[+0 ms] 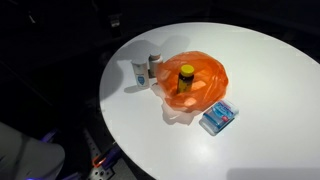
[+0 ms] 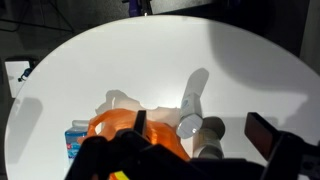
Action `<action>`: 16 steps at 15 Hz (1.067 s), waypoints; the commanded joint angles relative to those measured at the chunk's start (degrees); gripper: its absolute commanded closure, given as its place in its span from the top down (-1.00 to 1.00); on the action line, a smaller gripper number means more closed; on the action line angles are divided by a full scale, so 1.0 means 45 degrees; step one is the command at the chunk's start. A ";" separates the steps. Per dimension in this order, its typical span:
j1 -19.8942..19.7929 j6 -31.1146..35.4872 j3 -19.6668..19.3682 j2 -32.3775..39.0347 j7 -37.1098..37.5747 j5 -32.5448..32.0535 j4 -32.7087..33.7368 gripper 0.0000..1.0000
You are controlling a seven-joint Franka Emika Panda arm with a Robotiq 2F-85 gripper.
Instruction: Put the white roll on stick in the plastic bag
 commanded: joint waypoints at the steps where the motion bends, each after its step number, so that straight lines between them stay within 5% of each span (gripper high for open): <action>1: -0.0057 0.0985 -0.0037 0.0603 0.0652 -0.0314 0.0114 1.00; 7: 0.0068 0.1374 -0.0233 0.0615 0.0437 -0.0164 -0.0144 1.00; 16: -0.0009 0.4176 -0.0686 0.1507 0.0082 -0.0076 -0.1098 1.00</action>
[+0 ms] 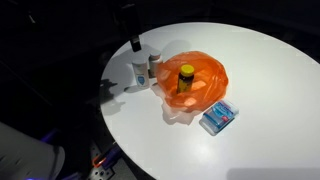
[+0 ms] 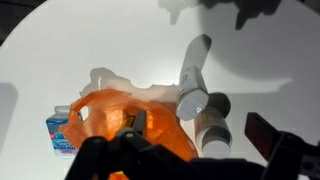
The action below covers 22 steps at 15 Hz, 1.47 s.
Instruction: Put the white roll on stick in the plastic bag
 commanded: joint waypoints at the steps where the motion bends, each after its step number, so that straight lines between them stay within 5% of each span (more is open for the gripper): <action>1: -0.0003 0.1000 -0.0288 0.0484 -0.0303 0.0039 -0.0289 1.00; 8: 0.0042 0.2705 -0.0541 0.1542 -0.0564 0.0179 -0.0661 1.00; 11: 0.0082 0.2979 -0.0530 0.1935 -0.0506 0.0250 -0.0651 0.32; 18: 0.0029 0.2174 -0.0589 0.1591 -0.0426 0.0269 -0.0479 -0.77; 22: -0.0187 0.1324 -0.0872 0.0604 -0.0462 0.0211 -0.0363 -0.80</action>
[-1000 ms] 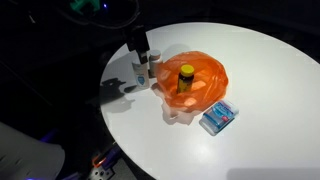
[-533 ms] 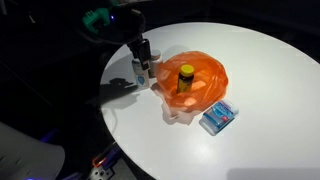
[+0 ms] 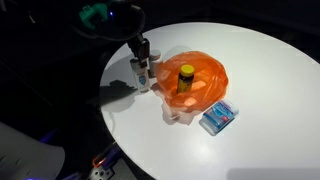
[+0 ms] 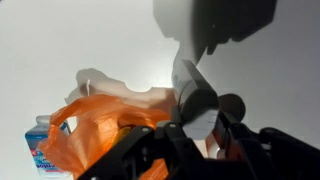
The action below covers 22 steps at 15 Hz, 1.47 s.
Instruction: Put the white roll on stick in the plastic bag
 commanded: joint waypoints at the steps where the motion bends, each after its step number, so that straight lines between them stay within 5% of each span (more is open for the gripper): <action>1: -0.0262 -0.1094 -0.0268 -0.1164 -0.0265 0.0121 0.0271 -0.80; 7: -0.0862 -0.1412 -0.0518 -0.1521 -0.0264 -0.0130 0.0723 -0.80; 22: -0.1182 -0.1294 -0.0831 0.0915 -0.0411 -0.0258 0.2861 -0.80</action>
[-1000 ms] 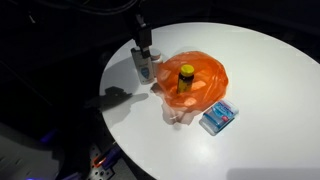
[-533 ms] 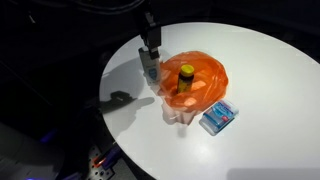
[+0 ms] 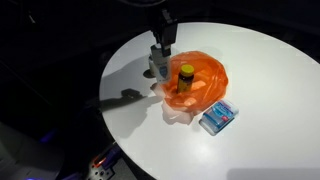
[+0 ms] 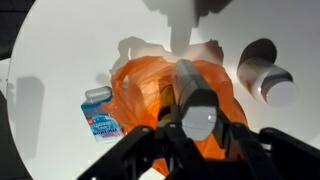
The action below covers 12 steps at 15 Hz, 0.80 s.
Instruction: Put the white roll on stick in the plastic bag
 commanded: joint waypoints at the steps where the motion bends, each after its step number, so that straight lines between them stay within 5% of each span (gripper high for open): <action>1: 0.0131 -0.0208 -0.0015 0.1023 -0.0289 -0.0210 0.1070 -0.80; 12: 0.0808 0.0625 -0.0097 0.2841 -0.0955 0.0157 0.2190 -0.80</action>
